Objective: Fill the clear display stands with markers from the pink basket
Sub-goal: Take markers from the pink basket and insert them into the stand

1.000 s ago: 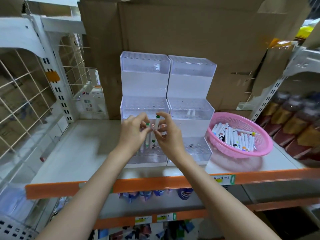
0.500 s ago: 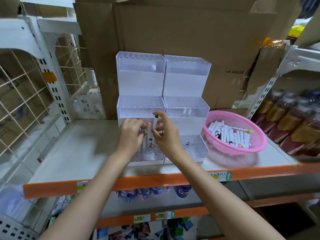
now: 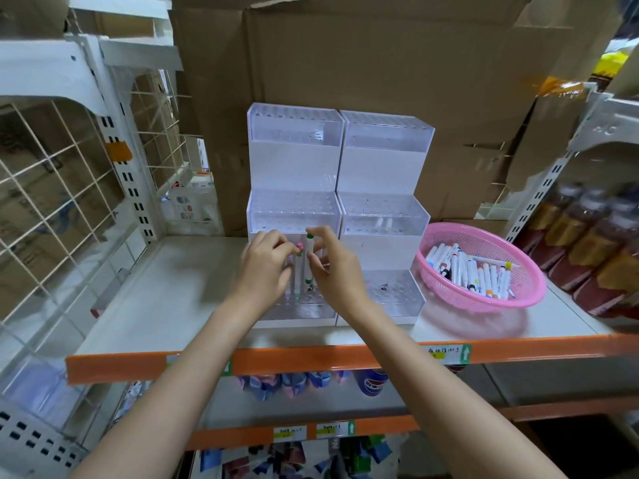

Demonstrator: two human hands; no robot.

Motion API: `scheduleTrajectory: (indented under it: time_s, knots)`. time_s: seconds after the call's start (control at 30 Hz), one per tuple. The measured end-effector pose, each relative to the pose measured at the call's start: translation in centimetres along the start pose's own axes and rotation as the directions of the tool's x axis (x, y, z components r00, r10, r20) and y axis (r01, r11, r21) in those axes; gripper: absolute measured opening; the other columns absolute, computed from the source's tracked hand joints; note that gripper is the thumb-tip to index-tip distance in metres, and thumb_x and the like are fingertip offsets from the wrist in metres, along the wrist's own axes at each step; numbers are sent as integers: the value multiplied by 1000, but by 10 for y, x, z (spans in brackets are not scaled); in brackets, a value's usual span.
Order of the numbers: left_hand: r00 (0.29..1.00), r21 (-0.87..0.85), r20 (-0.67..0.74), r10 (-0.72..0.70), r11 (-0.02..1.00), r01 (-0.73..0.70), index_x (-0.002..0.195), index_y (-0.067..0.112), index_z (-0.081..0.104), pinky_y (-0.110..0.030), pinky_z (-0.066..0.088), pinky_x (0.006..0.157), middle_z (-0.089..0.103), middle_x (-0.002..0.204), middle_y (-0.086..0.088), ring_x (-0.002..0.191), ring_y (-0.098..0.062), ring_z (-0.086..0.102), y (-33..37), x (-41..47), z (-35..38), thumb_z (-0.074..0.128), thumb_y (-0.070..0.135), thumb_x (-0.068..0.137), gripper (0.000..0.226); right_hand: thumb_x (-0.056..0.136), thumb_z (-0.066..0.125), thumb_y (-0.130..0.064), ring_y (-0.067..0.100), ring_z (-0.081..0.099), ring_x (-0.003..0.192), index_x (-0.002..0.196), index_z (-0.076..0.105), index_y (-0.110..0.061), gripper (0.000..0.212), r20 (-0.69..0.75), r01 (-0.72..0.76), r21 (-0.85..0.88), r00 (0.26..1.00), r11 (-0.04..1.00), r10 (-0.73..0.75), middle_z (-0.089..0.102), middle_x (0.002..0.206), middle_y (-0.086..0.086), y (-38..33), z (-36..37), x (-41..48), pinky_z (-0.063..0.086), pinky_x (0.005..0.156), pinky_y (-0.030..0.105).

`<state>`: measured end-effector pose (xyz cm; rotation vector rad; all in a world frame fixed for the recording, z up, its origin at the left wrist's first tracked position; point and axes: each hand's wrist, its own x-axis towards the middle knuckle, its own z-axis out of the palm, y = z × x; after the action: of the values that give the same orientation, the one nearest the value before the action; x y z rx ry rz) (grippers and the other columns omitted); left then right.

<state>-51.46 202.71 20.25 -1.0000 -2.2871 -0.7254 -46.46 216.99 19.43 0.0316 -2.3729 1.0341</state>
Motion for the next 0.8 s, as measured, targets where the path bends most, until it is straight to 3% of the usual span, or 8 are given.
scheduleTrajectory:
  time_s: [0.1,0.27,0.47,0.67,0.8]
  knots:
    - [1000,-19,9,-20,1000,20,84,8,69,-32,44,70,58,82,-6,76,-30,55,1,0,-1,75,-8,62,28,94,55,-13,19,59,68,113,49,-18,20,-6,23,-93,1000,995,-24,60,87,0,0,-2,4,49,62,35]
    - [999,-24,-3,-32,999,32,85,6,70,-33,44,70,58,82,-7,77,-30,55,2,-1,-1,74,-9,61,29,87,56,-6,26,56,66,105,48,-18,23,84,43,-201,996,979,-26,58,77,3,0,0,8,48,60,35]
    - [999,-42,8,-43,998,44,88,7,71,-34,45,71,58,82,-5,78,-30,55,3,-1,-2,72,-10,63,30,86,56,-4,29,57,65,102,45,-18,24,96,15,-204,995,979,5,57,81,4,3,1,4,52,60,41]
    - [998,-53,7,-60,997,60,87,7,71,-36,48,72,58,82,-5,78,-29,54,0,-1,2,71,-10,63,30,93,58,-19,25,42,61,94,51,-11,11,63,34,-261,998,965,-18,52,68,-2,0,-6,7,33,52,33]
    - [997,-57,12,-72,996,73,88,8,72,-36,47,73,58,83,-5,80,-29,54,0,0,2,70,-9,65,29,91,64,-20,26,53,66,89,52,-14,13,52,-11,-209,998,978,23,60,72,-1,-1,-8,7,44,57,37]
